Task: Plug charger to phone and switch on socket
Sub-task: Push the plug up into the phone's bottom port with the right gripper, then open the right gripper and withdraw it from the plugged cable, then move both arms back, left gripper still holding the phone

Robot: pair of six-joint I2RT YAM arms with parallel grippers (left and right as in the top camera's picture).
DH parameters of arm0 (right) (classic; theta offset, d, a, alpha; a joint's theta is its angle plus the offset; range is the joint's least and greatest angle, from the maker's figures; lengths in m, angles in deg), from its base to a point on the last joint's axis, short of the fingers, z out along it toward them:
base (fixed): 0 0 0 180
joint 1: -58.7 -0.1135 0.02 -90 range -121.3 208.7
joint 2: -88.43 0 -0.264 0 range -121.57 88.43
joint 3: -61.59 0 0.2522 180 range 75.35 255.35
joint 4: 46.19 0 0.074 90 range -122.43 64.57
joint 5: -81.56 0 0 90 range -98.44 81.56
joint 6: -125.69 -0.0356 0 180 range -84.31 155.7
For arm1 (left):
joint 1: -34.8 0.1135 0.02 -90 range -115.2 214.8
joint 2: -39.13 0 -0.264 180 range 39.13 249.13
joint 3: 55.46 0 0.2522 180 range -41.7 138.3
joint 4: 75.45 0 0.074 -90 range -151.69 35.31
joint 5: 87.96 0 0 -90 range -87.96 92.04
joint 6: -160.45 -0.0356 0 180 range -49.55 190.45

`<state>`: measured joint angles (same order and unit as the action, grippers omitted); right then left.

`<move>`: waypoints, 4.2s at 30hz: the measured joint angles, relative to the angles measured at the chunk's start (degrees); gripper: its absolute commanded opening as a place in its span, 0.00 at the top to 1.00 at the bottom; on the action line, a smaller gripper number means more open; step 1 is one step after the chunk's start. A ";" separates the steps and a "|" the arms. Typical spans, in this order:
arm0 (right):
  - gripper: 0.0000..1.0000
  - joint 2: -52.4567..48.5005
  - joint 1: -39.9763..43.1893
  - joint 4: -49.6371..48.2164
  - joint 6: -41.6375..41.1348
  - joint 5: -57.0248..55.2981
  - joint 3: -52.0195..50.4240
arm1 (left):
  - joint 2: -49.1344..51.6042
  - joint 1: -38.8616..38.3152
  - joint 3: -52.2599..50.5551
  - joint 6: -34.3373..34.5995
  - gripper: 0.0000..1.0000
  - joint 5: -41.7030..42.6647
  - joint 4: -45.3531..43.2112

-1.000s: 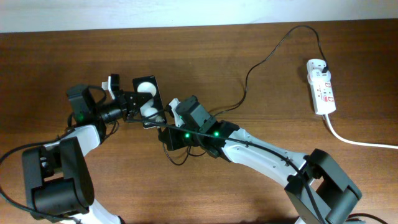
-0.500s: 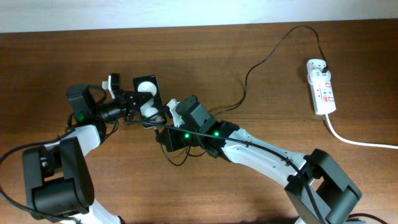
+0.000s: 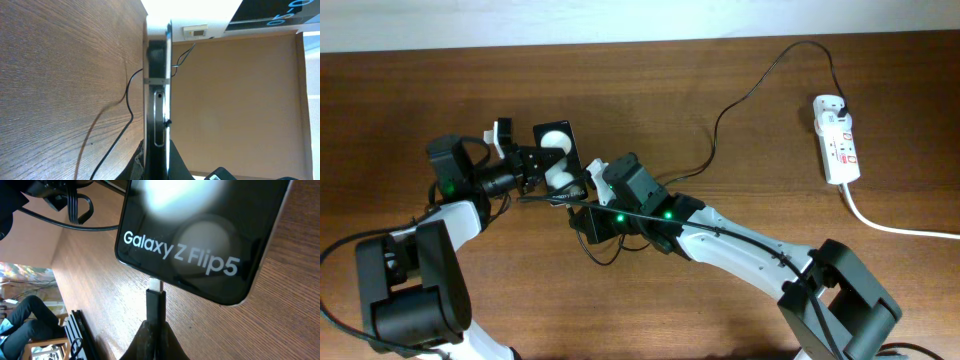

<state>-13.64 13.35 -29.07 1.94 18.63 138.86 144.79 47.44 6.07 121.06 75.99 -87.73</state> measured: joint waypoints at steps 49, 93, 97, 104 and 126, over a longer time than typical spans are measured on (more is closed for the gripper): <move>0.96 -0.02 0.13 -6.45 -5.03 -6.99 -1.70 | 0.00 -1.27 0.83 0.00 1.00 -3.85 -4.07; 0.01 0.55 15.85 2.49 0.07 9.94 -0.92 | 0.07 -2.51 0.17 0.15 1.00 -0.63 -3.30; 0.01 0.70 15.87 13.27 4.35 5.51 -0.70 | 0.07 -3.85 0.15 -1.44 1.00 -1.92 -2.89; 0.01 0.74 15.87 10.34 5.81 -3.19 -0.70 | 0.07 -7.93 0.07 -4.76 0.99 -11.06 6.21; 0.01 -4.20 16.57 25.86 3.78 -14.69 0.31 | 0.13 -13.94 1.16 -14.53 0.92 -33.09 21.46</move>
<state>-17.83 29.92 -3.22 5.72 3.94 139.16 144.93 33.50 7.22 106.52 42.90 -66.27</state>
